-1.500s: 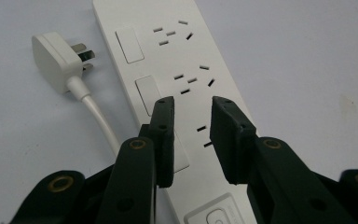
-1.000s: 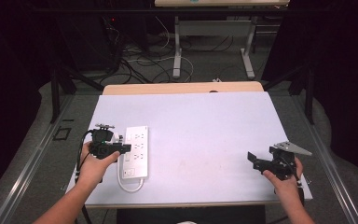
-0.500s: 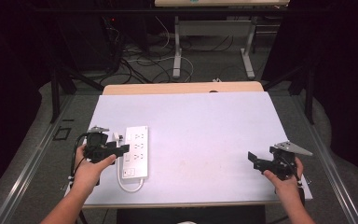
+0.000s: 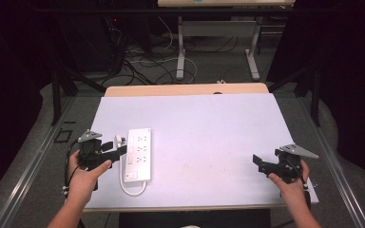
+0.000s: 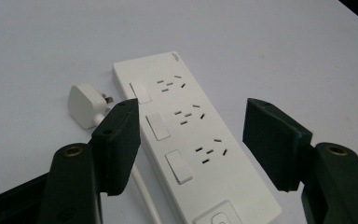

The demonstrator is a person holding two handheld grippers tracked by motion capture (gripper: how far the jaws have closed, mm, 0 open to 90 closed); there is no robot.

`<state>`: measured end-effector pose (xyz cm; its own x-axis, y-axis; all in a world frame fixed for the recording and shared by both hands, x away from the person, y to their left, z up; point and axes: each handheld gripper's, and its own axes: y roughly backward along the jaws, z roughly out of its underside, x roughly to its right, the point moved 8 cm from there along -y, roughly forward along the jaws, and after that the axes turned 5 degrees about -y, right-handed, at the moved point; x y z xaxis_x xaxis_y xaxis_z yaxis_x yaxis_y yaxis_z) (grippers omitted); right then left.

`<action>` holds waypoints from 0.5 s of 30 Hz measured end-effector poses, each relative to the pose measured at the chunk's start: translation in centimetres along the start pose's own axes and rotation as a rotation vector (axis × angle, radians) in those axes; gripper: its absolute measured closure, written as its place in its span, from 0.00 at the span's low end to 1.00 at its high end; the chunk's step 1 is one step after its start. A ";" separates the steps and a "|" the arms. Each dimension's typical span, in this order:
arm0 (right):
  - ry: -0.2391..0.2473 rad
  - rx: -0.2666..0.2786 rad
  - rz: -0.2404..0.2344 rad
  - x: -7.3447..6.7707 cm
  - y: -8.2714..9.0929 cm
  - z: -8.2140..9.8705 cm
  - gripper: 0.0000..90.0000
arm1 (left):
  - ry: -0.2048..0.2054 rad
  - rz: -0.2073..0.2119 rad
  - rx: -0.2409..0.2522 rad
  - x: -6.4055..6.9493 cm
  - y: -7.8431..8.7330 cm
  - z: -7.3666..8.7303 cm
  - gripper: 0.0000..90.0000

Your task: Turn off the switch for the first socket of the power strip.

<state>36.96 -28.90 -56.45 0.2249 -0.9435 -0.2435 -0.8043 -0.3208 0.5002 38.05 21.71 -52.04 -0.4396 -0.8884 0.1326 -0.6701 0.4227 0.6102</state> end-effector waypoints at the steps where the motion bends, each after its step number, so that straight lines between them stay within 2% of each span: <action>1: 0.003 0.001 0.000 0.0 0.0 0.0 0.05 | 0.004 -0.008 0.008 -0.1 0.0 0.1 0.39; 4: 0.003 0.001 0.000 0.0 0.0 0.0 0.05 | 0.027 -0.016 0.022 -0.6 0.3 0.4 0.38; 7: 0.000 -0.001 0.001 0.0 0.0 0.0 0.05 | 0.035 -0.026 0.036 -1.0 0.4 0.6 0.31; 11: 0.001 0.000 0.001 0.0 0.0 0.0 0.05 | 0.050 -0.004 0.060 -1.0 0.4 1.0 0.17; 15: 0.000 0.000 0.001 0.0 0.0 0.0 0.05 | 0.012 0.001 0.052 -1.0 0.5 1.6 0.08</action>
<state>36.97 -28.92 -56.46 0.2240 -0.9439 -0.2424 -0.8043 -0.3195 0.5009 37.22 23.06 -53.12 -0.4333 -0.8898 0.1431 -0.6996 0.4322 0.5690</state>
